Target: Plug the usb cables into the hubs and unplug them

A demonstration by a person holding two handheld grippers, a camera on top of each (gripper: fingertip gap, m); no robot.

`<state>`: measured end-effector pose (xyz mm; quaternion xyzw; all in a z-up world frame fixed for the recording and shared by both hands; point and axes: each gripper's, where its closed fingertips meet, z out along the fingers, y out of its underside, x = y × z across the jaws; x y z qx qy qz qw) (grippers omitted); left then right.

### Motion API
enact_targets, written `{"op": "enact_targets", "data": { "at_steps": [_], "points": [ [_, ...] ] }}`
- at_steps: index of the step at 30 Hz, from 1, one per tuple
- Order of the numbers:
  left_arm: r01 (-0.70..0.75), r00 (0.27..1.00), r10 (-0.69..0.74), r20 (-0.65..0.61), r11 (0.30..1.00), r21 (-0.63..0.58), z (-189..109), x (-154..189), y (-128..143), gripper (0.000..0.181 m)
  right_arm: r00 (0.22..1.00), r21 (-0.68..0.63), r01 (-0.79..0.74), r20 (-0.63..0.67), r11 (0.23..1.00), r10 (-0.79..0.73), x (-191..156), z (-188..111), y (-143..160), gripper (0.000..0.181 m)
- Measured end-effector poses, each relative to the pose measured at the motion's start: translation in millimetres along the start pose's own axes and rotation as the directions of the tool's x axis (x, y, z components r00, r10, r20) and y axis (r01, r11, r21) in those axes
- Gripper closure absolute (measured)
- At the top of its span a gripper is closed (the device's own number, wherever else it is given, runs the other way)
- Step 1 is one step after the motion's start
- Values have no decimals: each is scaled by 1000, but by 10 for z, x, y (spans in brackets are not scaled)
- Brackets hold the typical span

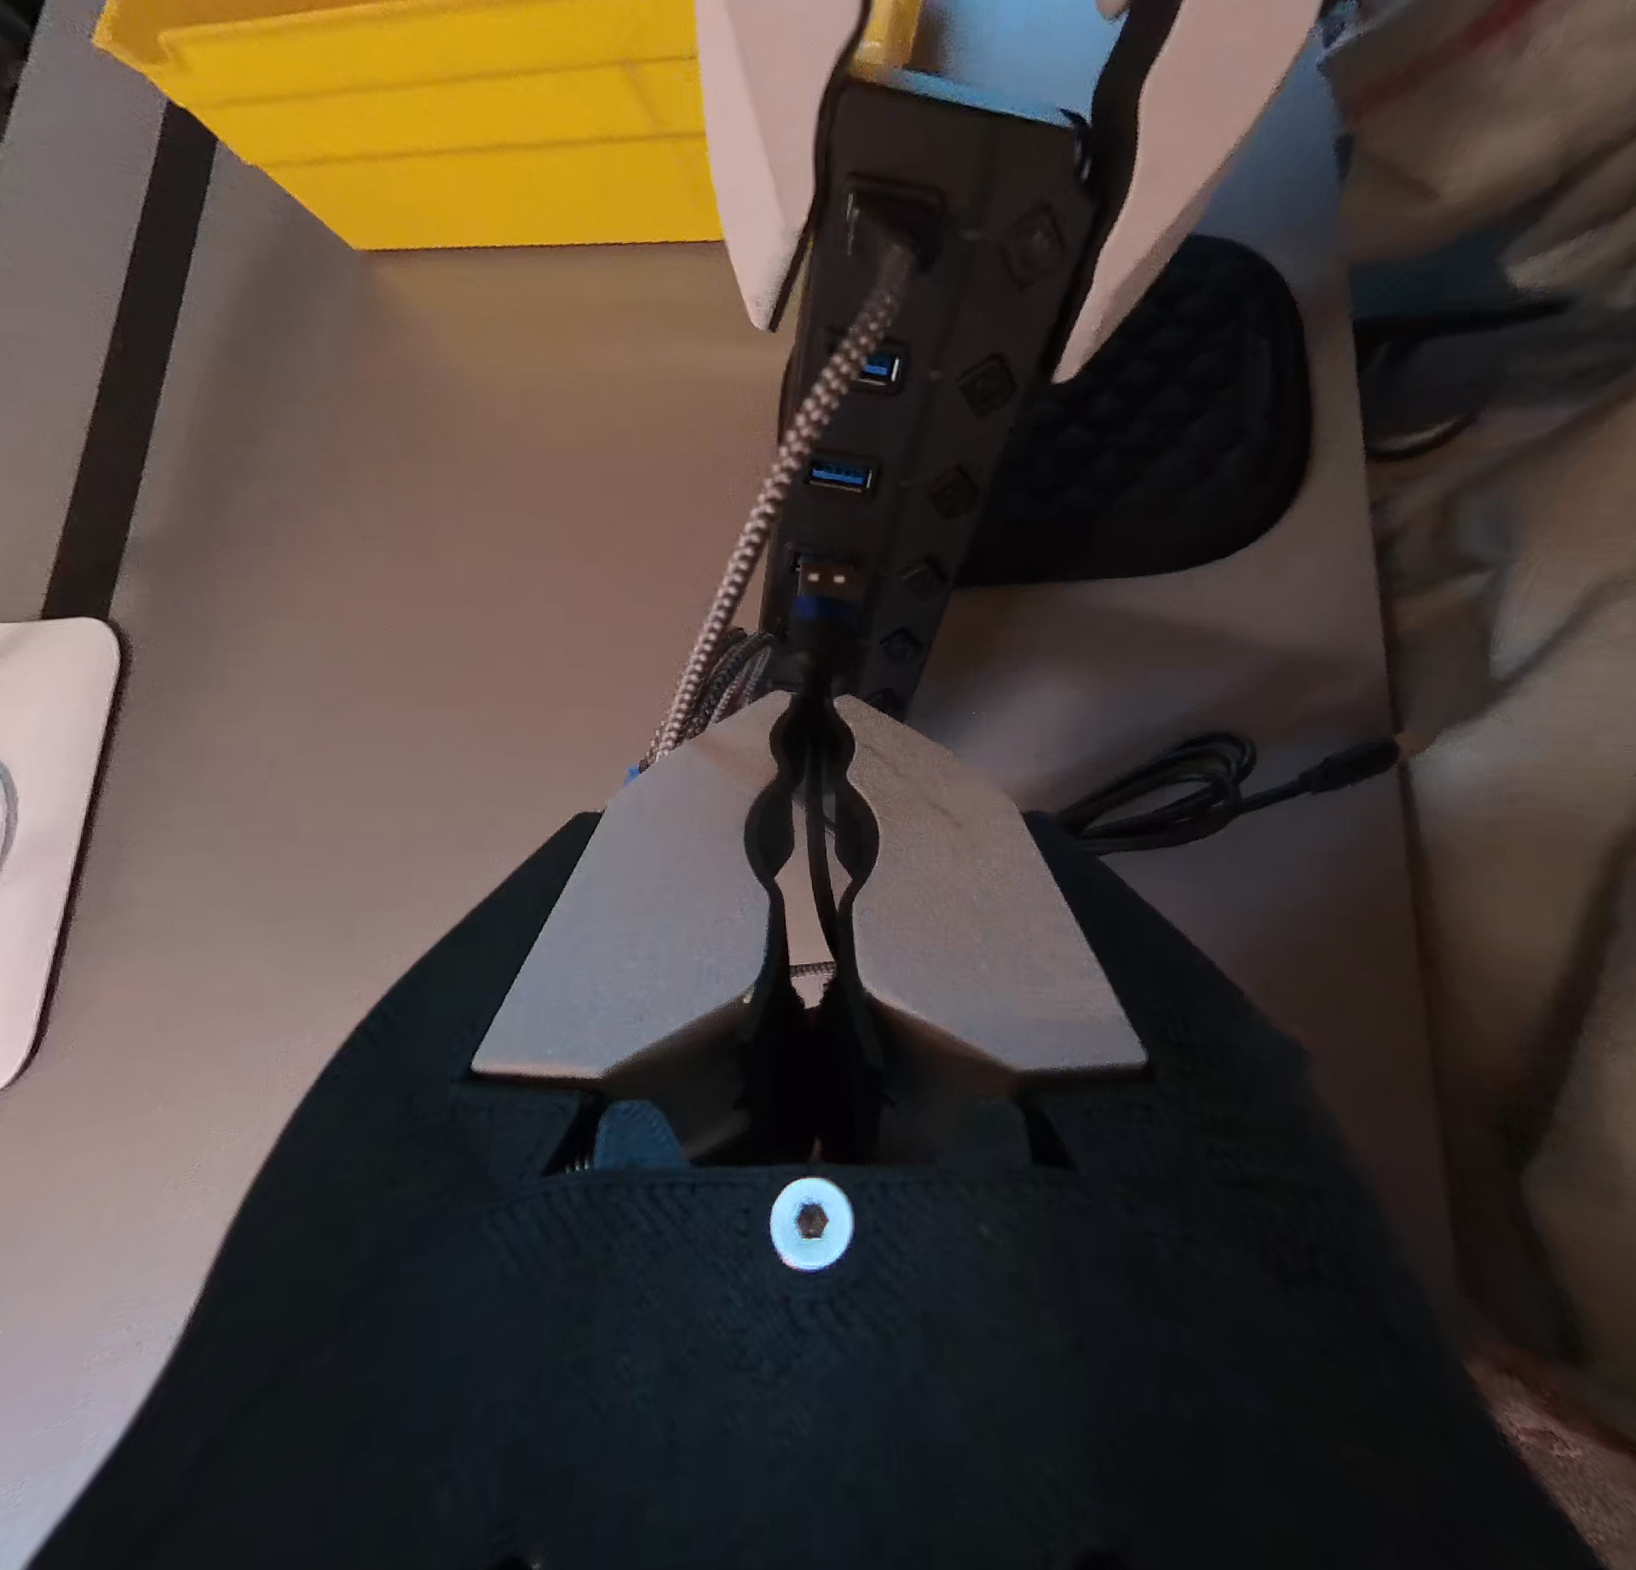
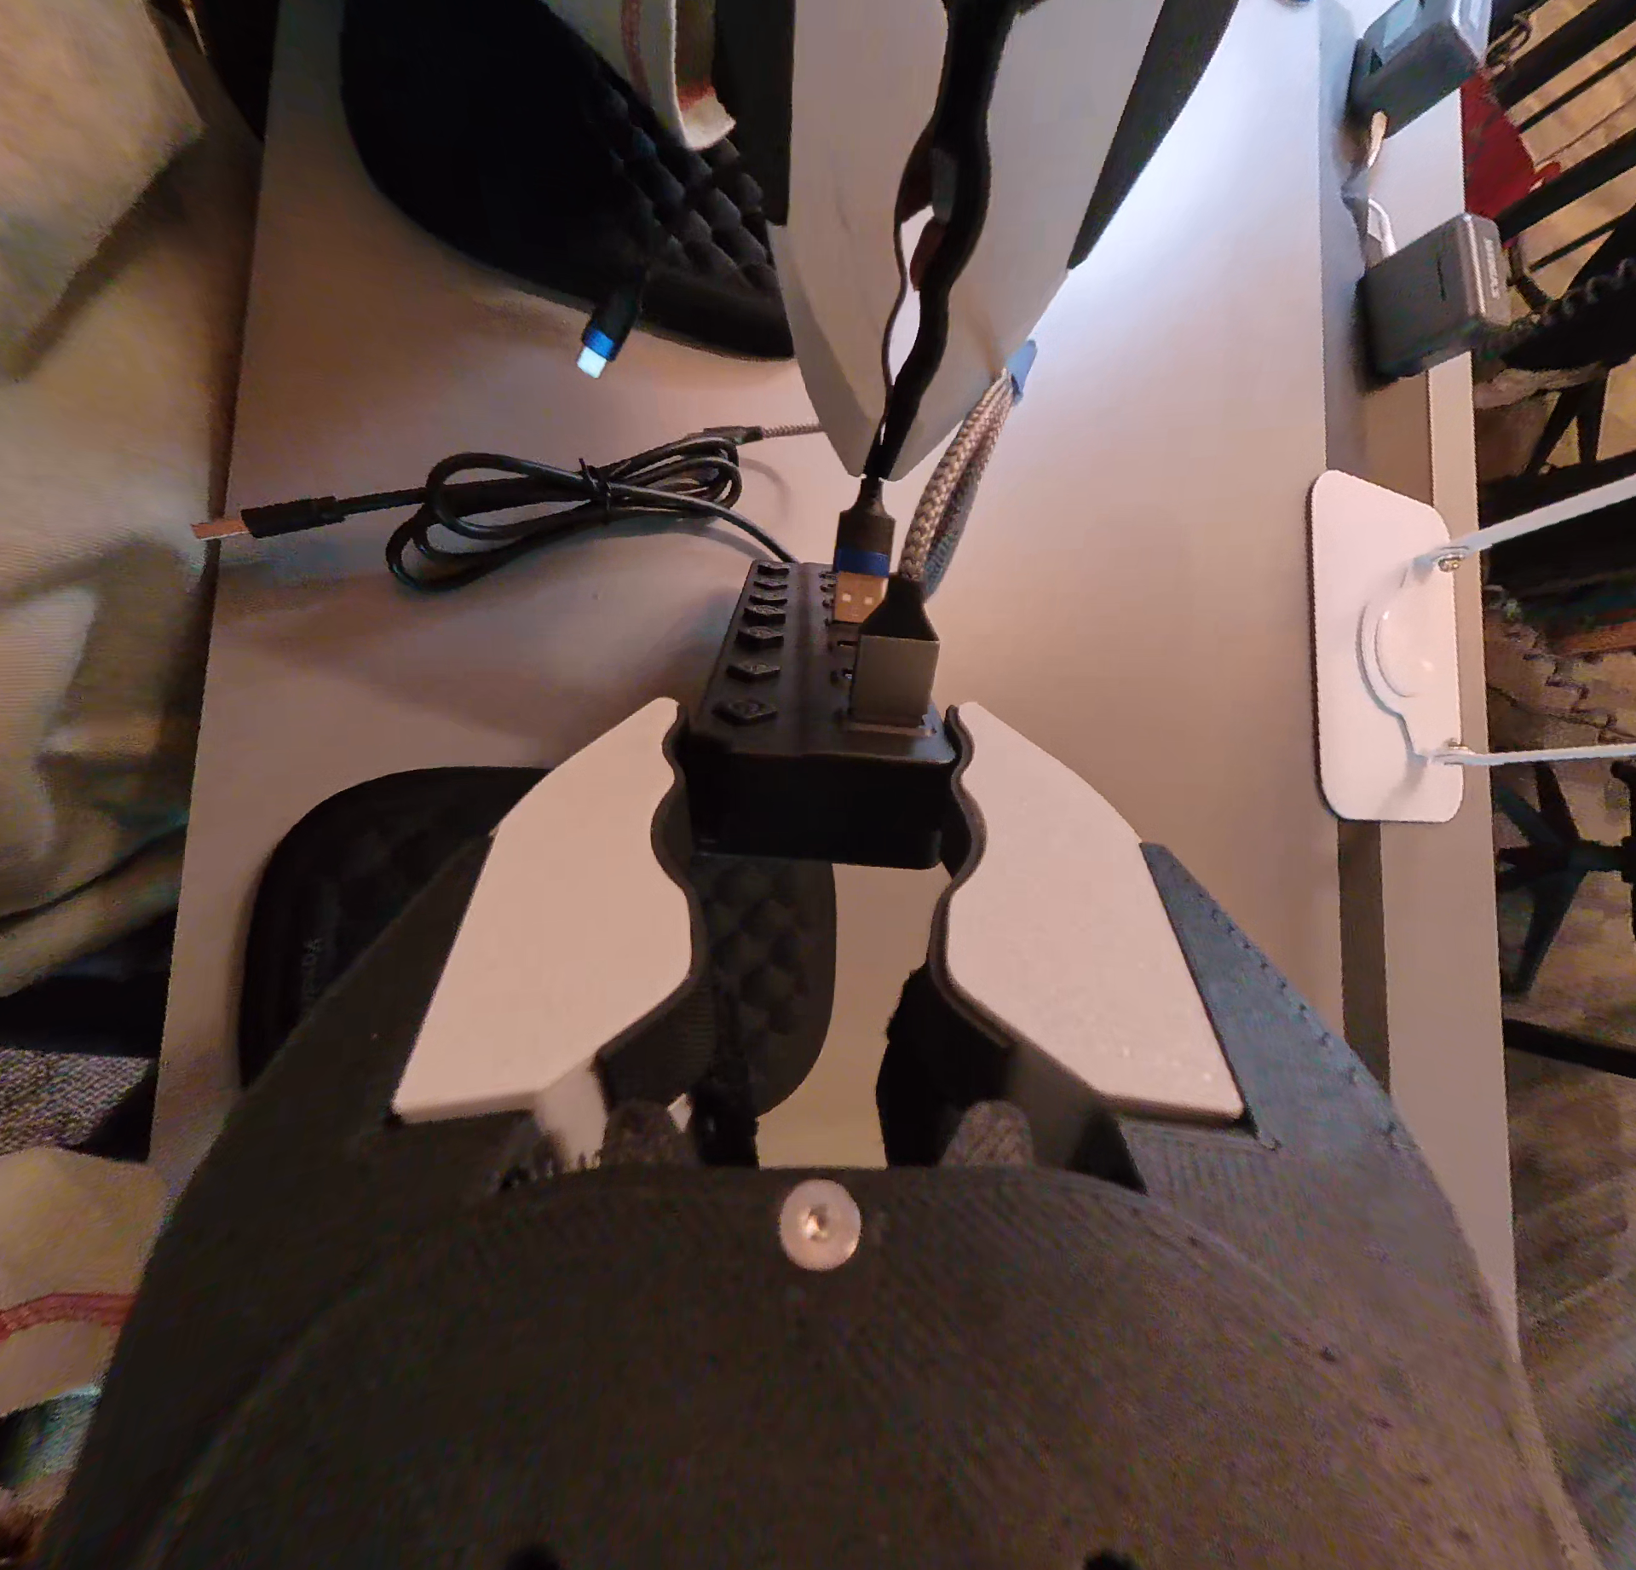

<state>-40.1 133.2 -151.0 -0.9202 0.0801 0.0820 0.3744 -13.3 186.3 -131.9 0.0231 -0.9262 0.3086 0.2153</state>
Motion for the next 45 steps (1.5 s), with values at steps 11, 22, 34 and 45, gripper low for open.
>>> {"op": "enact_targets", "data": {
  "at_steps": [11, 22, 34, 45],
  "points": [
    [-98, 991, 104, 89, 992, -74, -37, -17, 91, 178, 999, -3, 23, 24, 1000, -23, 11, 50, -106, 126],
    [-112, 993, 111, 39, 994, 11, -18, -1, 47, 178, 999, 41, -2, 44, 999, 0, 26, 84, -120, 127],
    [-242, 965, 238, -112, 970, -25, 141, -47, -82, 178, 997, 110, -69, 42, 991, 65, 45, 68, 25, 127],
    [-247, 966, 243, -94, 969, -33, 233, -78, -128, 177, 991, 159, -127, 48, 979, 121, 6, 86, 14, 126]
  ]
}}
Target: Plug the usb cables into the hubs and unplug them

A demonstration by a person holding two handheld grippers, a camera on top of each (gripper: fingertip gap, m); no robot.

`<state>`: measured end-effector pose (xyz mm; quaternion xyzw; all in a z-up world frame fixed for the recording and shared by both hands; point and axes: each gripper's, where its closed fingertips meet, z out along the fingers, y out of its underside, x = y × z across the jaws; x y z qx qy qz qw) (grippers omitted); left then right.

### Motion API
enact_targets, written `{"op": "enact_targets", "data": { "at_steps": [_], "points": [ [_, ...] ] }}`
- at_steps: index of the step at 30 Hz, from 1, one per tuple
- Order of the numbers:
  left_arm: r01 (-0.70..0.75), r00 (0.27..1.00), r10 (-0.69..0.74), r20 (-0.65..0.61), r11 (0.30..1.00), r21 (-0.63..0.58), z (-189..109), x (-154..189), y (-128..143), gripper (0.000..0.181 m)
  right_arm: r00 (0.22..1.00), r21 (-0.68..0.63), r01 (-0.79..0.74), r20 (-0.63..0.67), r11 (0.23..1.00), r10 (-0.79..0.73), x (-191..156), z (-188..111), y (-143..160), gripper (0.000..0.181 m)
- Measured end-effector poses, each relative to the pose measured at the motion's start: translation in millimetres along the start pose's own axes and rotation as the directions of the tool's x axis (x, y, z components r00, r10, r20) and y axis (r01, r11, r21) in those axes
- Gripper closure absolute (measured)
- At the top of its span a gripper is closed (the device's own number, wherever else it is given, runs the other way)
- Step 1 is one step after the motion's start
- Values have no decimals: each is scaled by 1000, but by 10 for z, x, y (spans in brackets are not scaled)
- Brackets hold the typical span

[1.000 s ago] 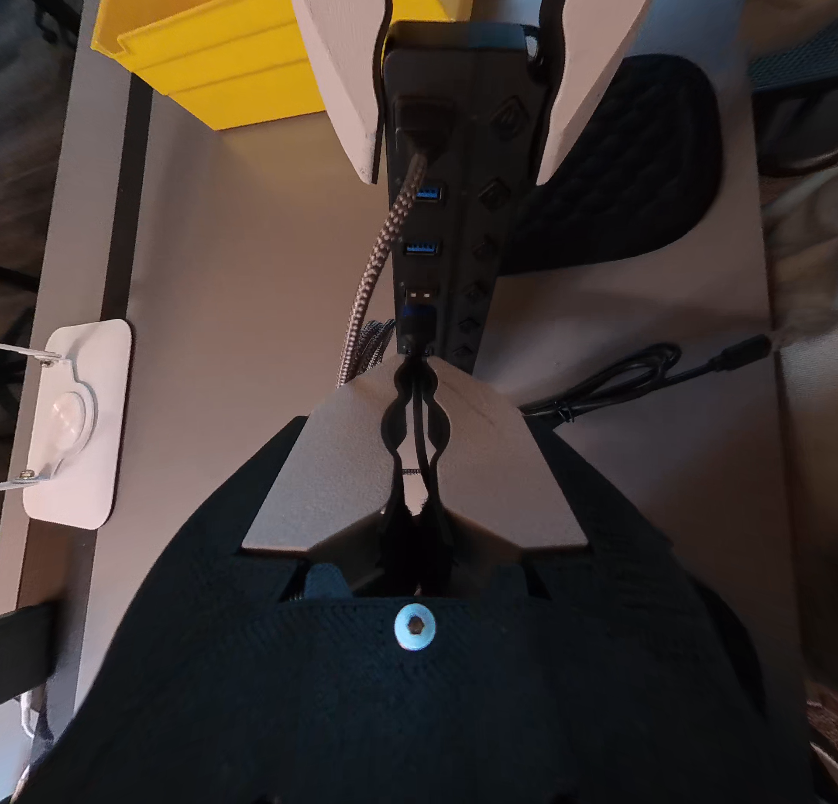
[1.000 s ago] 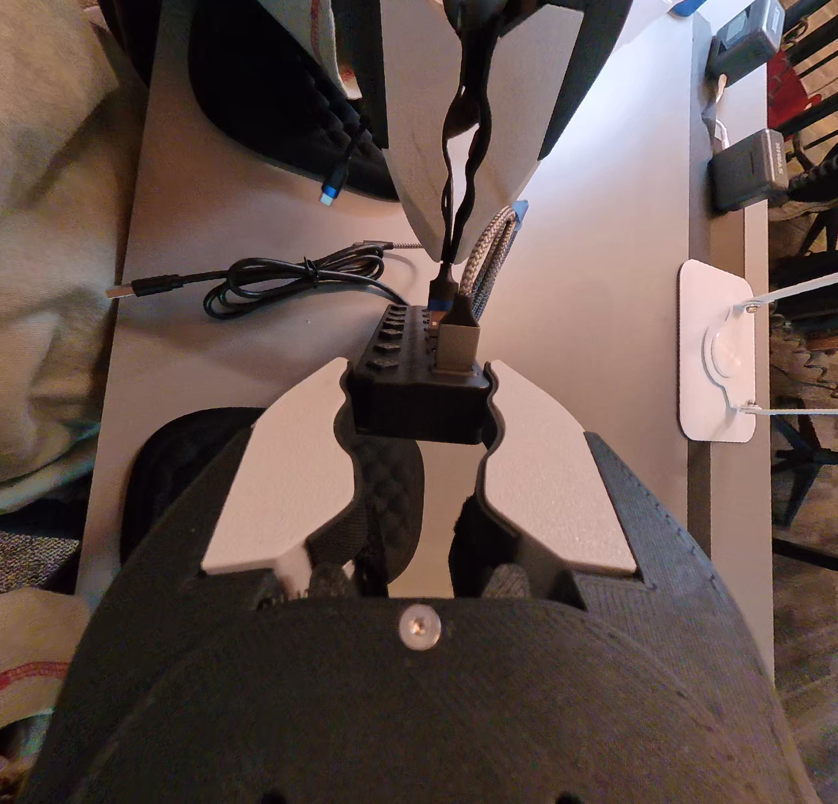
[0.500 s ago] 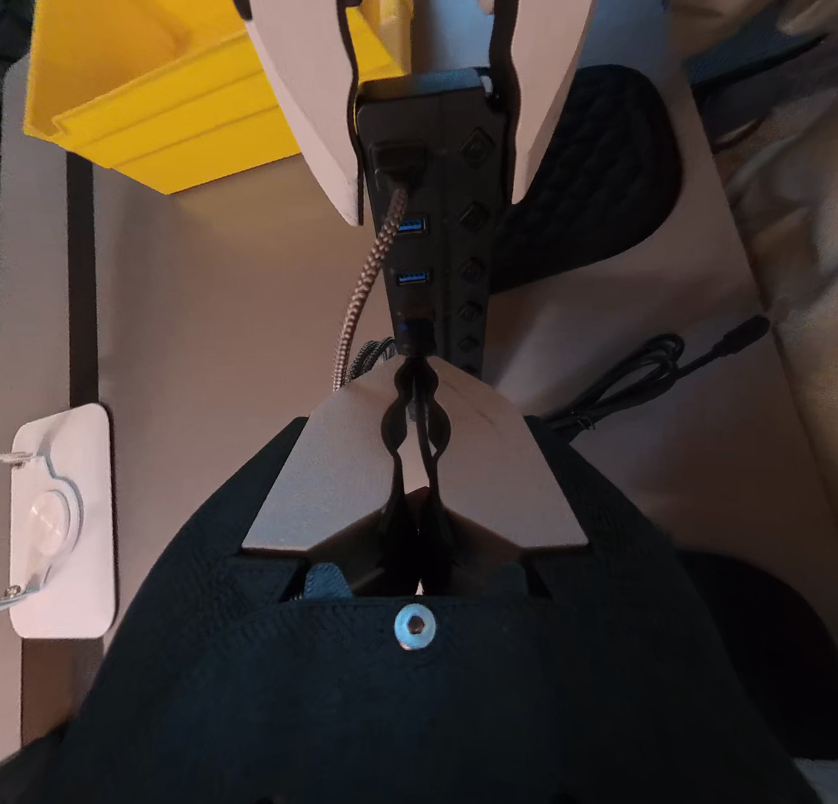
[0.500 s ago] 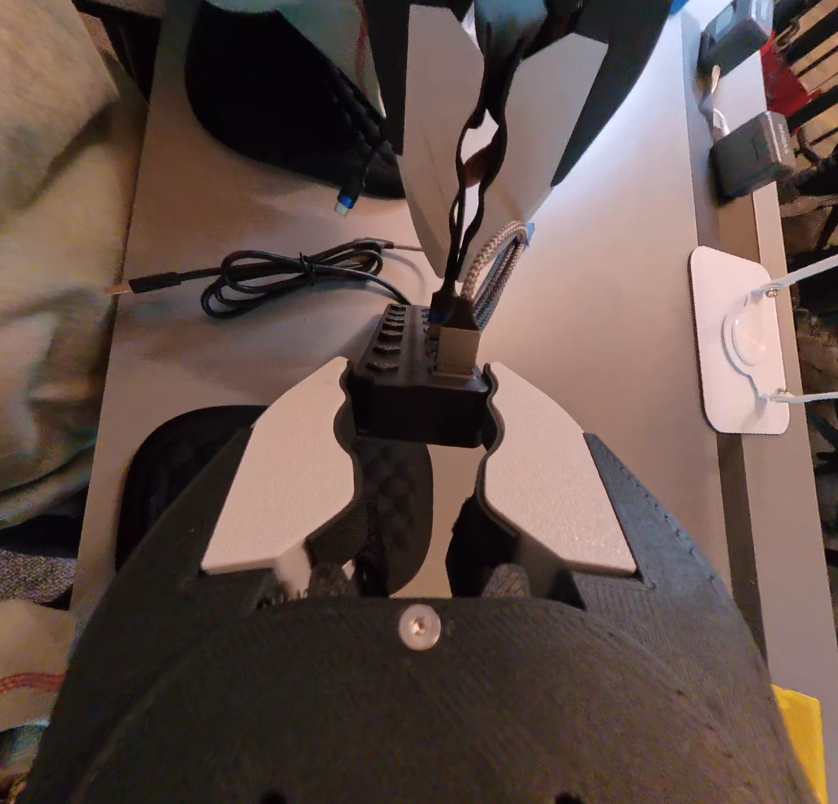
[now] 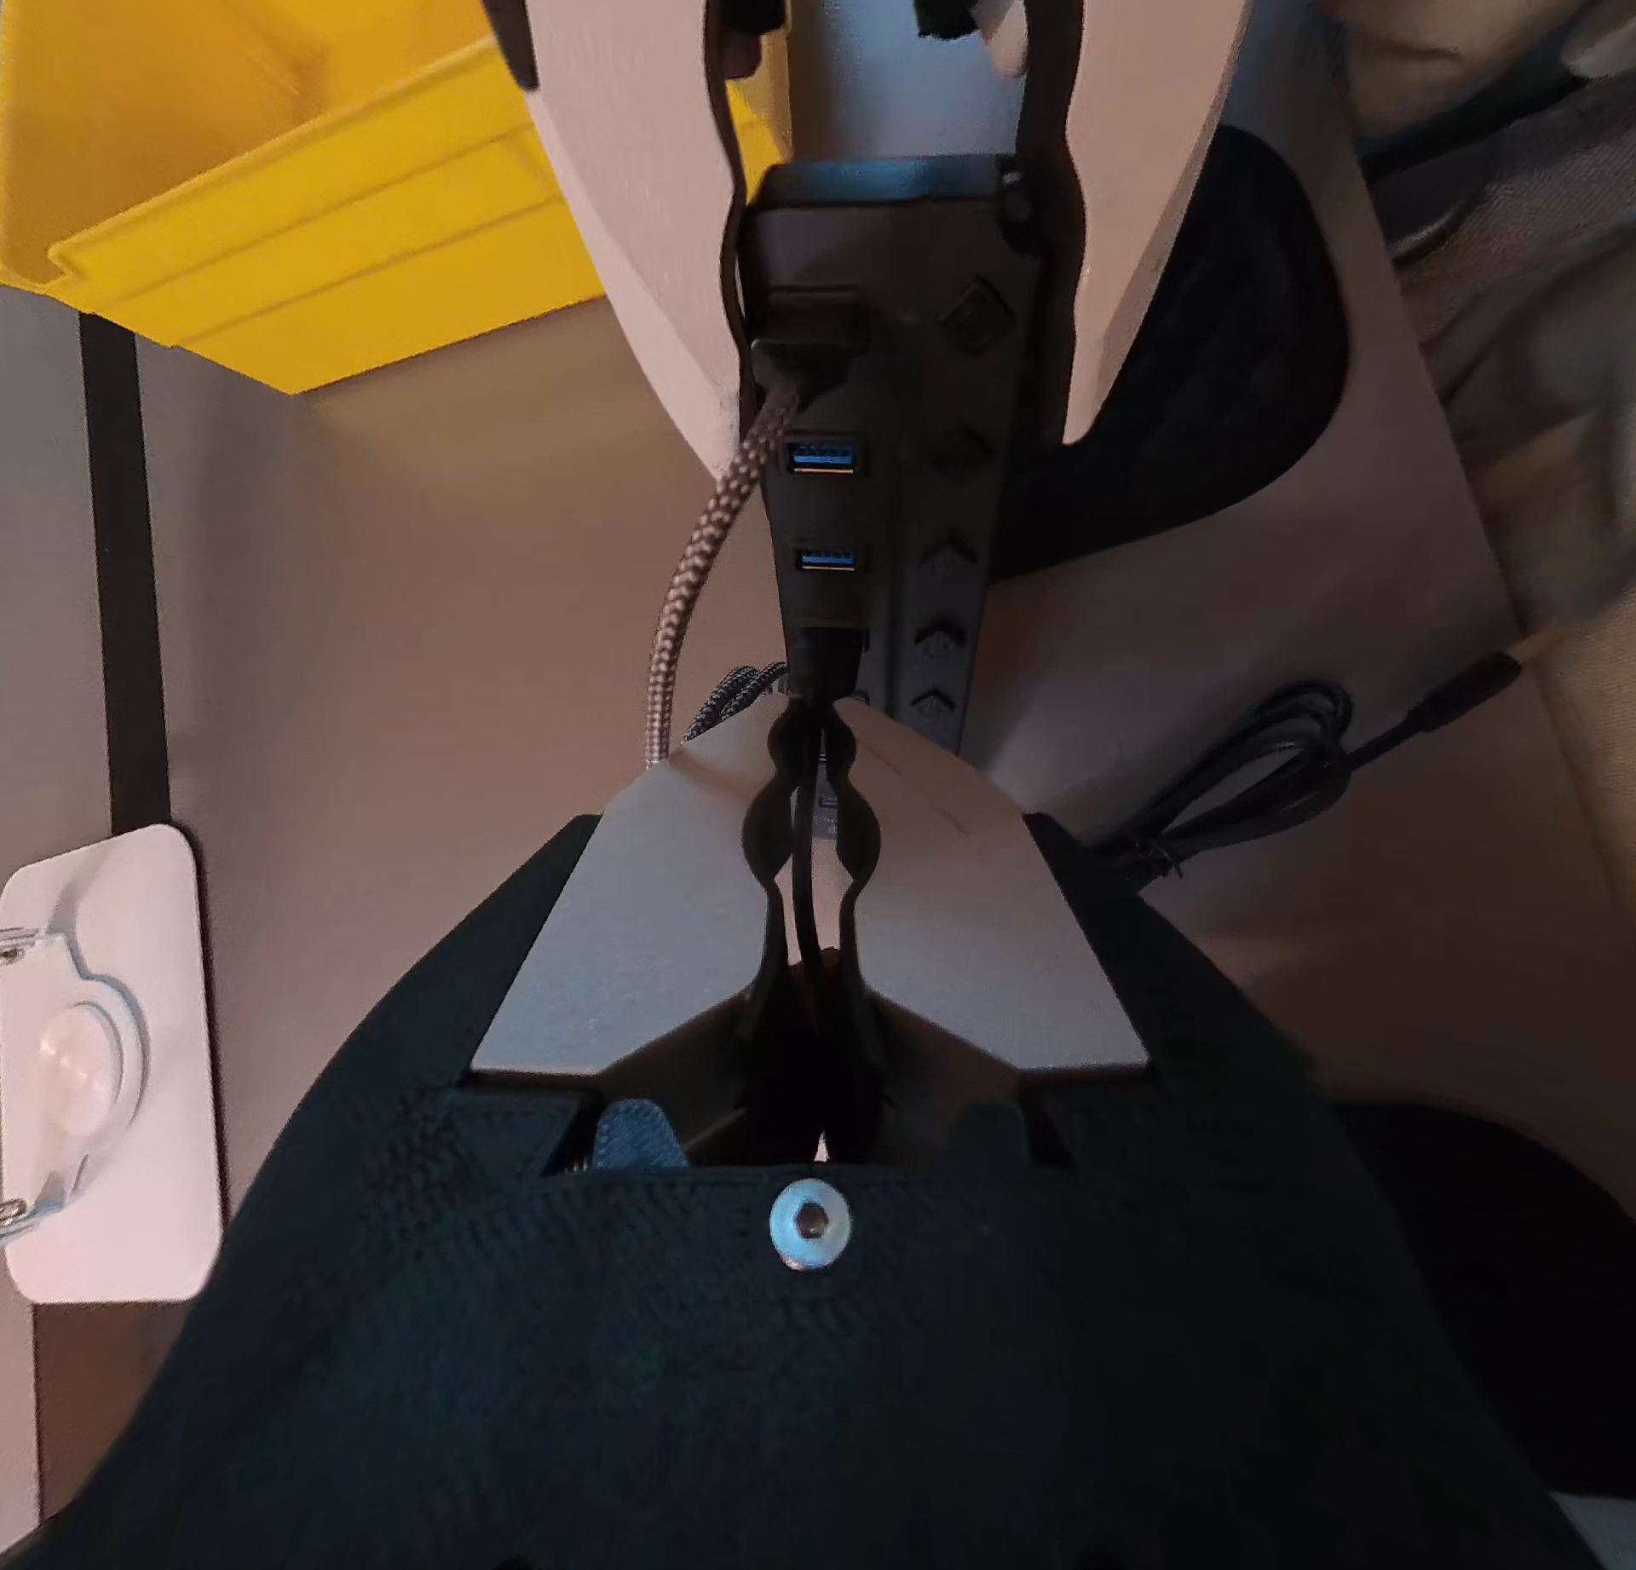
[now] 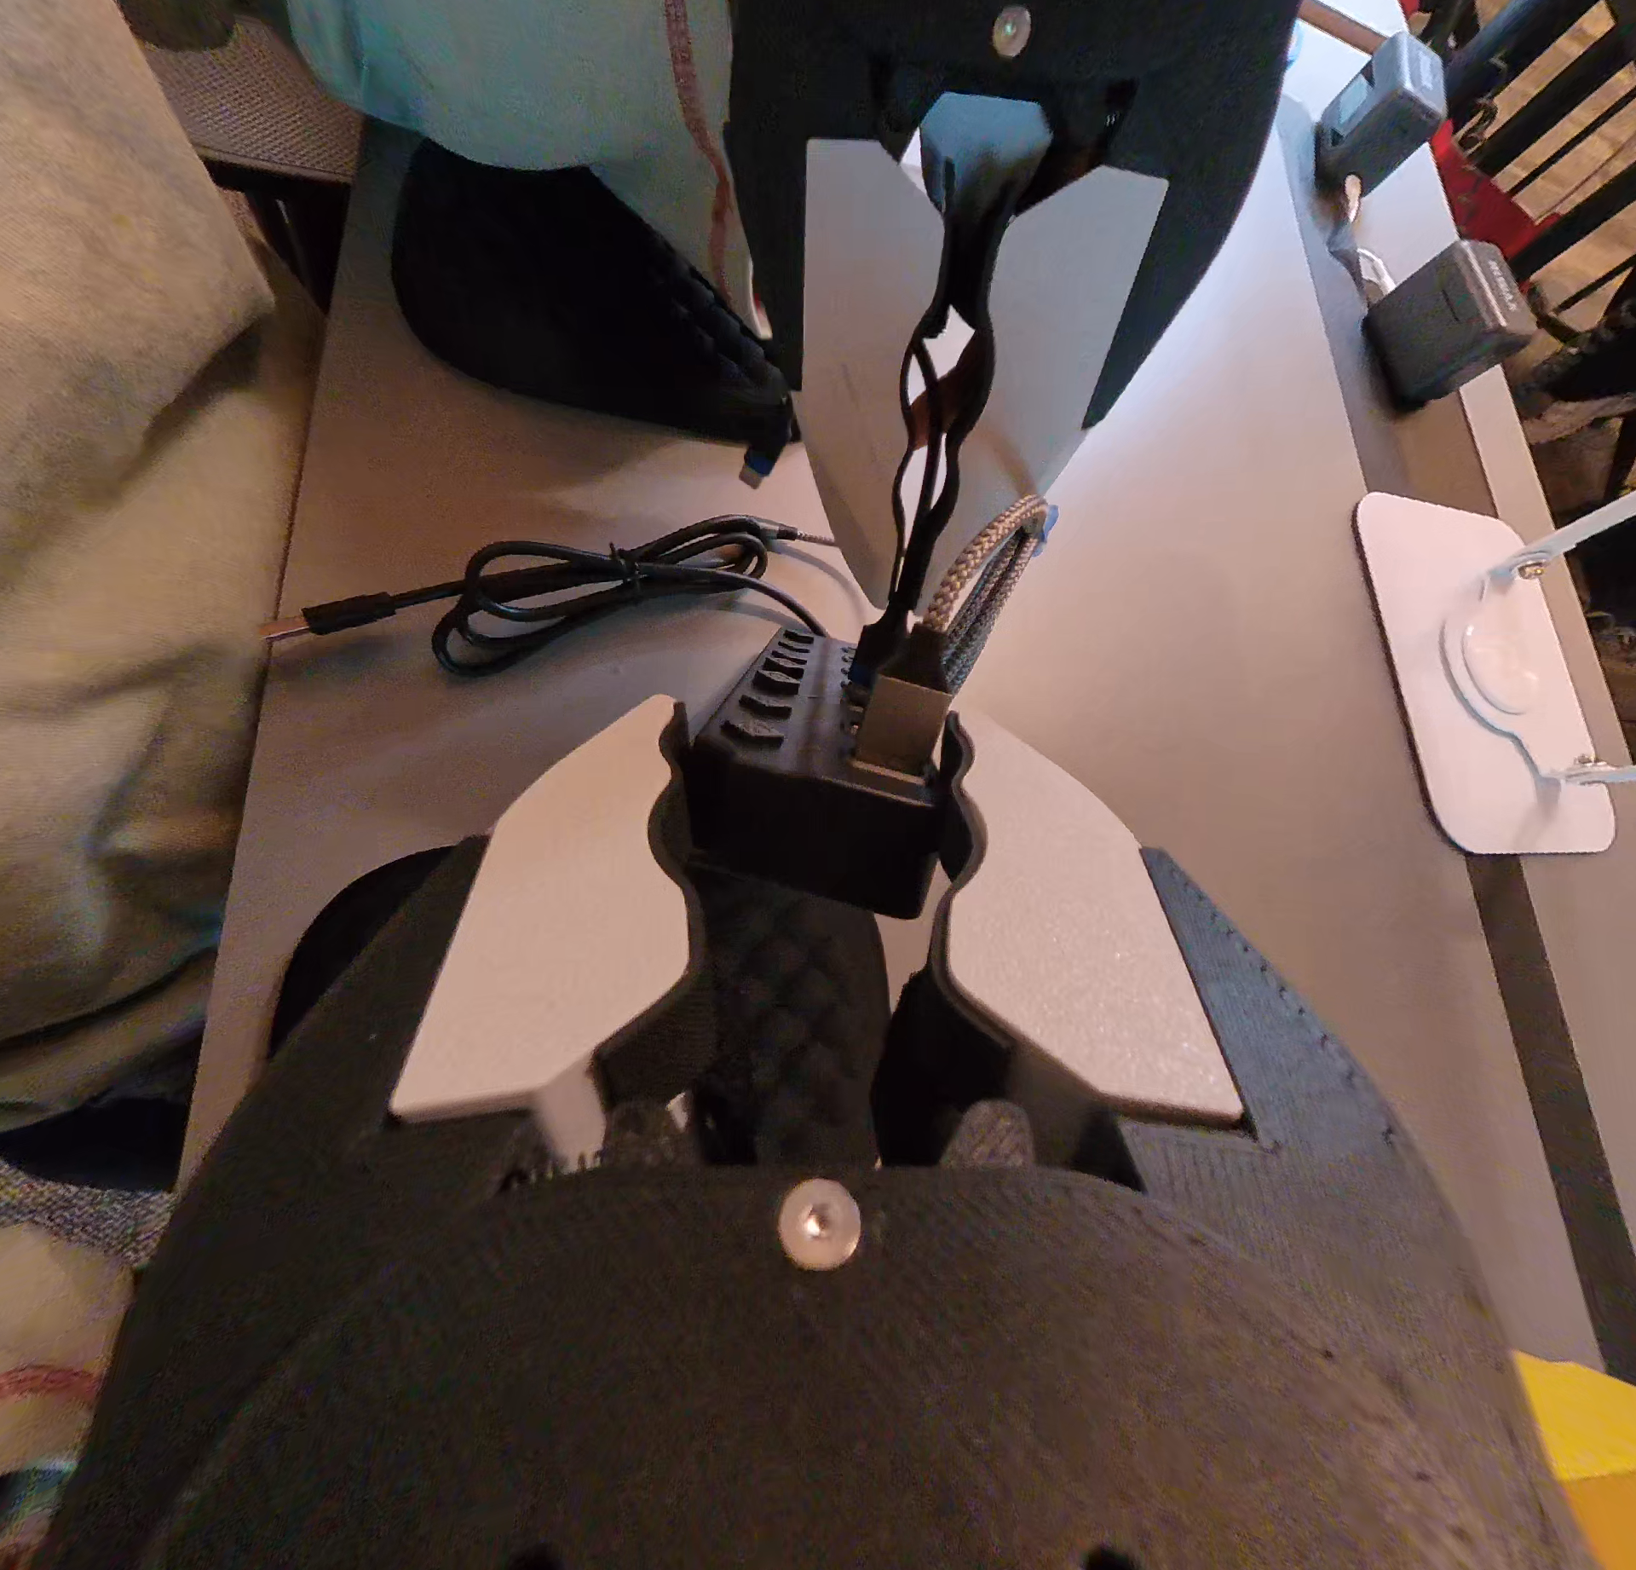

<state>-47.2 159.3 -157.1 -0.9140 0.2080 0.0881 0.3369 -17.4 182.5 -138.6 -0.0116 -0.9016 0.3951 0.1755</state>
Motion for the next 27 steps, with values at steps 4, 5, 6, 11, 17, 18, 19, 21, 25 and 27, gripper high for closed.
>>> {"op": "enact_targets", "data": {
  "at_steps": [4, 5, 6, 11, 17, 18, 19, 21, 25, 27],
  "points": [
    [72, 997, -70, -13, 991, 117, 13, 22, -19, 177, 999, 19, -24, -25, 1000, 25, -23, -16, 41, 126],
    [81, 997, -80, -14, 987, 137, 8, 25, -18, 178, 999, 30, -30, -36, 999, 31, -30, -15, 38, 126],
    [87, 996, -86, -10, 985, 151, 7, 27, -15, 178, 998, 34, -38, -50, 999, 40, -30, -9, 48, 126],
    [66, 997, -70, 38, 994, 91, 55, -8, 157, 178, 981, -59, -137, -143, 989, 128, 1, 69, 355, 102],
    [53, 998, -53, 27, 999, 10, 212, 64, 370, 178, 973, -40, -157, -175, 987, 148, 51, 279, 463, 99],
    [65, 998, -65, 18, 998, 27, 202, 73, 353, 178, 975, -60, -145, -178, 988, 132, 57, 312, 474, 98],
    [75, 997, -76, 12, 996, 36, 193, 82, 341, 178, 977, -87, -124, -186, 988, 106, 63, 341, 484, 97],
    [70, 997, -70, 15, 997, 41, 181, 98, 323, 178, 972, -162, -56, -235, 985, 17, 120, 346, 492, 102],
    [67, 995, -71, 63, 996, 64, 159, 87, 256, 181, 917, -179, 89, -368, 980, -151, 242, 187, 214, 112],
    [75, 991, -91, 95, 984, 160, 47, 53, 88, 181, 959, -143, 23, -276, 989, -62, 87, 215, 175, 92]
  ]
}}
